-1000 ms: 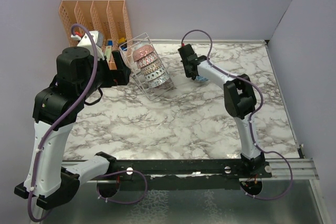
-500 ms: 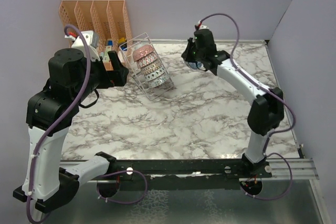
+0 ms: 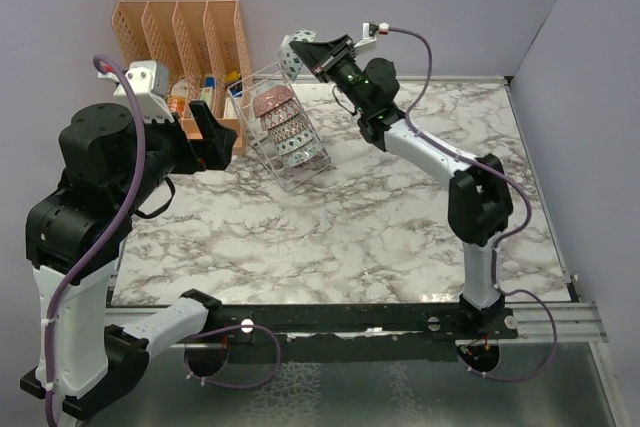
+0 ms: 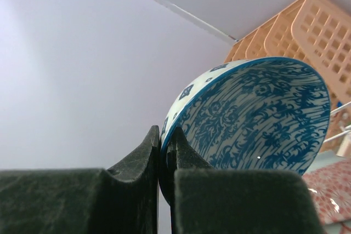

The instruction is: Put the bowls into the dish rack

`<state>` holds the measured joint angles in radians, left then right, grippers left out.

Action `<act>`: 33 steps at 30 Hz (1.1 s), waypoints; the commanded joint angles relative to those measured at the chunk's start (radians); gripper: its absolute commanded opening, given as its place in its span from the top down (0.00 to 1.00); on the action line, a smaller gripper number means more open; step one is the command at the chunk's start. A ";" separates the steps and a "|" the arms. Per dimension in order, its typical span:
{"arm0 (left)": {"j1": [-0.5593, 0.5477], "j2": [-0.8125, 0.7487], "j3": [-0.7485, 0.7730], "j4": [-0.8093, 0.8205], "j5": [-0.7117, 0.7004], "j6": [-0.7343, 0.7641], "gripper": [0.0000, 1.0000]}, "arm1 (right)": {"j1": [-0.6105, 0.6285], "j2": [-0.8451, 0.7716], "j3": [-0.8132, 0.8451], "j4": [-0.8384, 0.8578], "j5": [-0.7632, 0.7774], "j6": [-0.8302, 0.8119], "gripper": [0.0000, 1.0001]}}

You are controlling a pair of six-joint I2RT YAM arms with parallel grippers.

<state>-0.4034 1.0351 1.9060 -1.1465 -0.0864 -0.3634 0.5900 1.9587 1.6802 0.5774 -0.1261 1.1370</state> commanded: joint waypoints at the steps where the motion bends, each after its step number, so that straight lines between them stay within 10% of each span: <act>1: -0.006 -0.013 0.027 -0.023 0.011 0.019 0.01 | 0.041 0.157 0.137 0.332 0.036 0.209 0.99; 33: -0.005 -0.062 -0.022 -0.046 -0.050 0.021 0.01 | 0.159 0.421 0.212 0.289 0.252 0.430 0.99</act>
<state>-0.4034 0.9871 1.8854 -1.1931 -0.1062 -0.3500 0.7498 2.3772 1.8816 0.8440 0.0933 1.5333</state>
